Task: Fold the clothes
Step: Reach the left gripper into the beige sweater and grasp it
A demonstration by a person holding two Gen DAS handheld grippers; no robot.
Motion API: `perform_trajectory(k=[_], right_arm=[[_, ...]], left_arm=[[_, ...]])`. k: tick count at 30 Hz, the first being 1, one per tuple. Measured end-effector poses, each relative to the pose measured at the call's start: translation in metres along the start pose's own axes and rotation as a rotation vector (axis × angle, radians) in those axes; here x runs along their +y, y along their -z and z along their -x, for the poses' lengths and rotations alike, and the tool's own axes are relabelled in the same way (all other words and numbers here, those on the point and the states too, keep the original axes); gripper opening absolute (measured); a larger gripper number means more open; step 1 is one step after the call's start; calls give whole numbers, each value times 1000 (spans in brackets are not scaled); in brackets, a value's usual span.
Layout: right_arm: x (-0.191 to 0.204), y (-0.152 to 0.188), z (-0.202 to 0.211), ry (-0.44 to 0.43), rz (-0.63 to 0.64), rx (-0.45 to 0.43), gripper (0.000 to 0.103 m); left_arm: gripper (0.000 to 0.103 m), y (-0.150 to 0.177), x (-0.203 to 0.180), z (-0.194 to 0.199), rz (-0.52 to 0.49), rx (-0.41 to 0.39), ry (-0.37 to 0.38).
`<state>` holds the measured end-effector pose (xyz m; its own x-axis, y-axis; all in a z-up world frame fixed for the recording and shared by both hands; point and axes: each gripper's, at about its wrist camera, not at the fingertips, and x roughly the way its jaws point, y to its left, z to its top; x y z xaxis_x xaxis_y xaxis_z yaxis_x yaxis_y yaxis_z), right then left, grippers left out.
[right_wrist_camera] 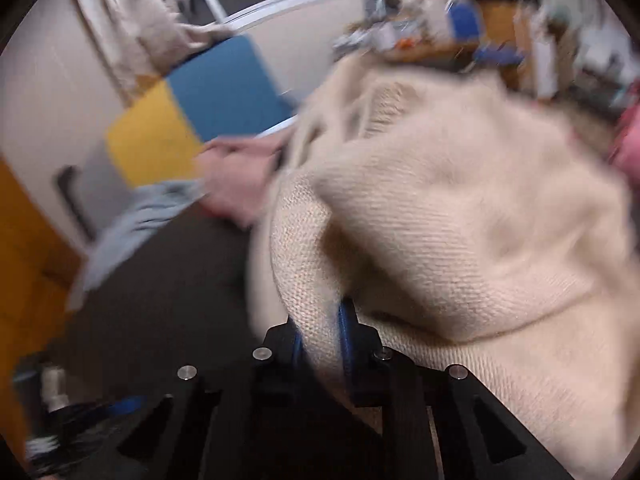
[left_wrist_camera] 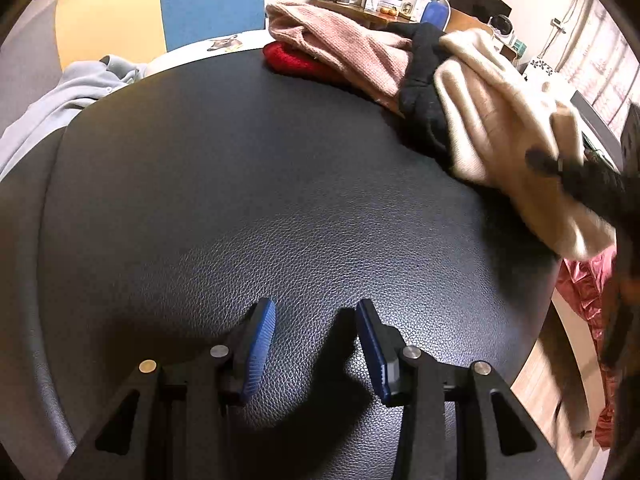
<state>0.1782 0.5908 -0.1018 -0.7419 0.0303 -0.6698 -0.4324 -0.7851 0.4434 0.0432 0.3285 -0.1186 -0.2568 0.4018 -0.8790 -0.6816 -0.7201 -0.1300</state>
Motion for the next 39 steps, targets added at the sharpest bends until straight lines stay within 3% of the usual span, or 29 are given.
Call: perform_trajectory(k=[3,6,7,8,10,12,14,18,23,29,34,36,38,39], right_arm=[[12,49,-8,-155,-67,92,17],[27,75,-11,-154,-7,132,21],[29,74,-6,-170,-18,130,28],[28,73,-2,-187,-42,130,44],[31,72,14,-190,-40,103,59],[34,75,28,-166,15,97,66],[37,79,39,-139,66,102,83],[32,94,45,-140,117,114,87],[16,99,66,-209,101,92,103],[-9,105,91,-271,68,58,103],[-32,111,115,-313,61,27,103],[-36,115,125,-302,78,9,103],[-37,121,129,-275,106,-13,103],[-37,122,130,-267,113,-17,103]], left_arm=[[43,-6,0,1,18,19,54],[43,-24,-2,8,38,15,140],[43,-33,-6,13,16,-8,134],[43,-43,-13,19,-12,-32,134],[44,-67,-28,30,-67,-69,171],[45,-89,-48,31,-130,-85,189],[45,-109,-69,27,-188,-88,198],[46,-149,-111,18,-302,-93,215],[46,-186,-144,-6,-387,-65,231],[47,-216,-184,-40,-448,11,273],[44,-222,-201,-65,-438,79,258],[36,-220,-201,-66,-416,98,270],[18,-215,-200,-61,-419,109,275],[17,-215,-197,-58,-400,109,295]])
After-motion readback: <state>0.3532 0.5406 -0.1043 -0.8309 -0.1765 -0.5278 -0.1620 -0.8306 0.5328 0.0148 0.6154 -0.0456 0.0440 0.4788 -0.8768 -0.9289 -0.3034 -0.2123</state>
